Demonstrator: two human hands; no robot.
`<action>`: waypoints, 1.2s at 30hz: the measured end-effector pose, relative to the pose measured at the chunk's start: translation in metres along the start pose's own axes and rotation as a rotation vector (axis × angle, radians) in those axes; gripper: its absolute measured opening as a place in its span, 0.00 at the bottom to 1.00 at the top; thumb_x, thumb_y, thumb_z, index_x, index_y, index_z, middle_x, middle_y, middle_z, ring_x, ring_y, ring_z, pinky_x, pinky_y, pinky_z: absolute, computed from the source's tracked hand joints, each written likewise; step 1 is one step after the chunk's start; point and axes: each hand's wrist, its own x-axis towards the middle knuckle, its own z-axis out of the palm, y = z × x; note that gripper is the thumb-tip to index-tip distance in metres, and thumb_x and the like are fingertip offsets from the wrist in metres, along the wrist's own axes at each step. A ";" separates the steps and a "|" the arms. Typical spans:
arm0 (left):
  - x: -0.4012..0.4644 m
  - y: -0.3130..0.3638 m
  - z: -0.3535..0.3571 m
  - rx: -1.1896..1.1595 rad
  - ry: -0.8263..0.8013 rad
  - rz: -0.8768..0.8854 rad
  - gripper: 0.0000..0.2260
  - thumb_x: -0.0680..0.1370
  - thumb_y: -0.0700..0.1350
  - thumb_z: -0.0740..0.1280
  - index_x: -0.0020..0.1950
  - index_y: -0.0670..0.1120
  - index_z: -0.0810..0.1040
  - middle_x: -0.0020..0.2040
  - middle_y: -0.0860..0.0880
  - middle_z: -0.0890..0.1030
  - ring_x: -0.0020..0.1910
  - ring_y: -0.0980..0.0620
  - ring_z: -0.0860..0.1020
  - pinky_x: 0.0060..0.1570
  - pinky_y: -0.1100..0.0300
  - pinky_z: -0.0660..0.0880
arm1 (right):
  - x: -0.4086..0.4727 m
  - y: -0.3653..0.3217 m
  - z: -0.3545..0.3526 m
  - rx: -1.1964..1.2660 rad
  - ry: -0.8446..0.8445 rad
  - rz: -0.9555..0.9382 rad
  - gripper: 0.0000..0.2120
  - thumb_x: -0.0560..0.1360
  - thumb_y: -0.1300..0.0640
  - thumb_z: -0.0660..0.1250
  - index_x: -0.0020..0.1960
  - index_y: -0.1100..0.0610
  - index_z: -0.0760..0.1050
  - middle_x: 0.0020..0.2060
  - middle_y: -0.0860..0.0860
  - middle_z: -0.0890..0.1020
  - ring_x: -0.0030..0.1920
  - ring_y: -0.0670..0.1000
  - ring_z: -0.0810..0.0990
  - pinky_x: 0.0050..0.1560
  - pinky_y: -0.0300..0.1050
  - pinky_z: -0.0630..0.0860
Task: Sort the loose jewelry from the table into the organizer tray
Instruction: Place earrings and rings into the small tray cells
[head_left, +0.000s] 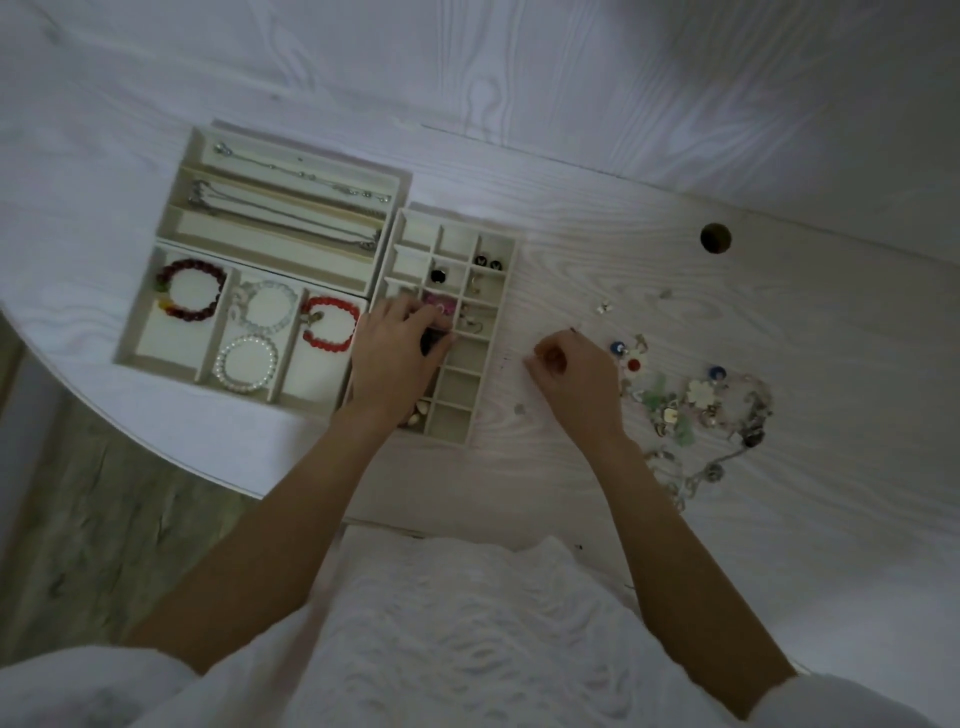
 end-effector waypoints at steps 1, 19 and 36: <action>0.000 0.000 0.000 0.001 0.001 0.004 0.07 0.72 0.48 0.73 0.46 0.46 0.82 0.45 0.46 0.79 0.46 0.44 0.76 0.46 0.54 0.69 | 0.000 -0.001 0.000 0.024 0.004 0.010 0.04 0.73 0.58 0.69 0.43 0.59 0.77 0.37 0.52 0.80 0.37 0.49 0.76 0.40 0.43 0.73; -0.007 -0.051 -0.034 -0.077 0.292 -0.143 0.09 0.75 0.50 0.66 0.50 0.47 0.81 0.45 0.46 0.79 0.45 0.45 0.74 0.44 0.53 0.69 | 0.095 -0.101 -0.006 0.071 -0.188 -0.347 0.02 0.76 0.63 0.63 0.46 0.60 0.74 0.42 0.51 0.76 0.39 0.46 0.73 0.40 0.39 0.70; -0.012 -0.059 -0.029 -0.145 0.139 -0.216 0.12 0.73 0.49 0.71 0.55 0.48 0.80 0.45 0.48 0.81 0.48 0.44 0.76 0.49 0.52 0.69 | 0.112 -0.125 0.031 -0.462 -0.117 -0.369 0.09 0.79 0.61 0.59 0.49 0.58 0.78 0.38 0.52 0.82 0.36 0.51 0.78 0.33 0.41 0.69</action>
